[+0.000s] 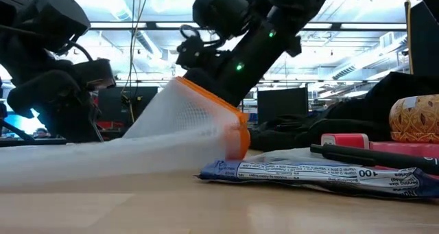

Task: Unpack backpack
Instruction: Remove the deck of cards from the zip bag

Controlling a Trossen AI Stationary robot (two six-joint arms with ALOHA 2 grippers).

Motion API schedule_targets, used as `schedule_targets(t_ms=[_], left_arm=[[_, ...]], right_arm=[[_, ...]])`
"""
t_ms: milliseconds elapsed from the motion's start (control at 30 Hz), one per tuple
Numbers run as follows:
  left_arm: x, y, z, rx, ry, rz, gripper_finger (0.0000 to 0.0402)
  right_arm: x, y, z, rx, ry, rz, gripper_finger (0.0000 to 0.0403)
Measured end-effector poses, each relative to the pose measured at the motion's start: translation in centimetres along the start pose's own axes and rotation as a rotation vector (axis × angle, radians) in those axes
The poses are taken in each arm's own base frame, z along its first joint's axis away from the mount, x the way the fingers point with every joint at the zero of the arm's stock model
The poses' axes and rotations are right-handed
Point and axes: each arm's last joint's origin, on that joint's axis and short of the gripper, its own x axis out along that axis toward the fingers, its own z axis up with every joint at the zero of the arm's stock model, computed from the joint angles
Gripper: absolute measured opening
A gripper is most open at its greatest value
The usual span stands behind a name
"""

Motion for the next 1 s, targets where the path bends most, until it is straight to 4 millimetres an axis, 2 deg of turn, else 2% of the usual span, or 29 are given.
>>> schedule_targets(t_ms=[100, 467, 667, 867, 1000], left_arm=[[0.0, 0.1, -0.1, -0.002, 0.001, 0.003, 0.0001], [0.0, 0.2, -0.2, 0.003, -0.002, 0.028, 0.0000], [0.1, 0.2, -0.2, 0.002, -0.005, 0.026, 0.0000], [0.1, 0.2, -0.2, 0.002, -0.006, 0.026, 0.0000], [0.1, 0.2, -0.2, 0.003, -0.006, 0.025, 0.0000]], right_arm=[[-1.2, 0.4, 0.1, -0.007, 0.034, 0.005, 0.0279], [-7.9, 2.3, 0.8, -0.027, 0.137, 0.048, 0.0279], [-10.7, 2.6, 0.2, -0.026, 0.210, 0.005, 0.0279], [-12.3, 2.2, -2.3, 0.020, 0.237, -0.047, 0.0279], [-13.9, 1.6, -4.2, 0.065, 0.174, -0.065, 0.0279]])
